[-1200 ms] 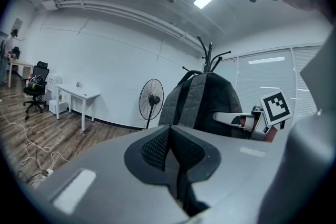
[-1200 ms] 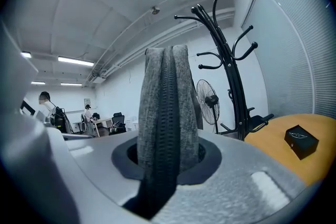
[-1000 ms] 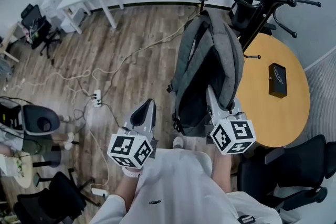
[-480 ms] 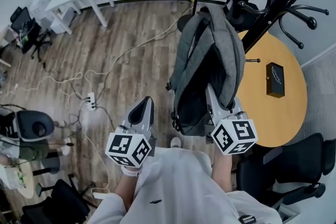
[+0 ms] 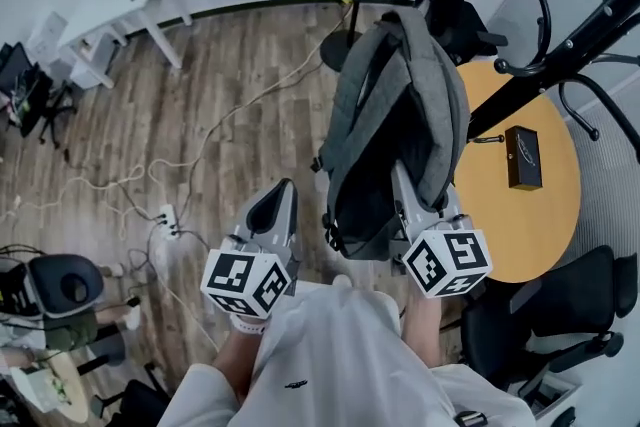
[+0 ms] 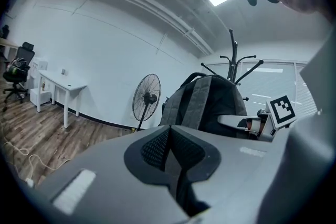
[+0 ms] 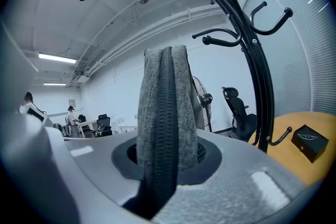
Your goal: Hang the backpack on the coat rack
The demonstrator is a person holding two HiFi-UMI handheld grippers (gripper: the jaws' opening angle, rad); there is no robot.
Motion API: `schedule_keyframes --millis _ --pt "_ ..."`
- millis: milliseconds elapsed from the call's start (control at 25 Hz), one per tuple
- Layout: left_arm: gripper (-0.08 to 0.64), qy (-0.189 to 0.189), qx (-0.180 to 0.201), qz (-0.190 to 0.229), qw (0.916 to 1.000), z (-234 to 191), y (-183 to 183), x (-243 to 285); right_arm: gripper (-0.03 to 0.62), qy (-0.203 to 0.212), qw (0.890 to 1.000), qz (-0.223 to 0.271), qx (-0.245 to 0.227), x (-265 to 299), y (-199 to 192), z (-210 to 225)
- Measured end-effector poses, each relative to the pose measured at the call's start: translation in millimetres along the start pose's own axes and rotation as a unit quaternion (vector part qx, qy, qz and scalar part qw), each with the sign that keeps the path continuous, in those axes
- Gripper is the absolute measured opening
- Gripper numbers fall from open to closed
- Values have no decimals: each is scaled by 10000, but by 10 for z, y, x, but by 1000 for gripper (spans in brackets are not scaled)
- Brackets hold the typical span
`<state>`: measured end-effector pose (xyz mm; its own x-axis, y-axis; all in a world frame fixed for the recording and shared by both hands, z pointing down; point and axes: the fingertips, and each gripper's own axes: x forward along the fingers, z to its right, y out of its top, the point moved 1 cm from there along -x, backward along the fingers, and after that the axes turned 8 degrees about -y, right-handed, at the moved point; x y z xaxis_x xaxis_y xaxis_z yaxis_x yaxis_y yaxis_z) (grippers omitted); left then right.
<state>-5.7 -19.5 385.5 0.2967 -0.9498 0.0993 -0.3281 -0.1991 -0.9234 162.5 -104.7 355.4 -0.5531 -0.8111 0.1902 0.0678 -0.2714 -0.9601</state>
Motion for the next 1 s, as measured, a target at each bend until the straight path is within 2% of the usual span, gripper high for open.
schedule_keyframes --millis 200,560,800,1000 --pt "15 -367 89 -146 9992 -407 255 286 92 -334 9994 116 62 361 131 -128" --pt "15 -1043 149 -129 9944 -1022 695 568 92 -974 9944 415 49 797 349 -471" --pt "15 -1441 164 -65 9894 -1210 852 707 92 -1167 9914 594 -76 918 433 -686" --pt "15 -1659 159 -25 9860 -1208 966 760 92 -1254 9896 698 -48 953 502 -773"
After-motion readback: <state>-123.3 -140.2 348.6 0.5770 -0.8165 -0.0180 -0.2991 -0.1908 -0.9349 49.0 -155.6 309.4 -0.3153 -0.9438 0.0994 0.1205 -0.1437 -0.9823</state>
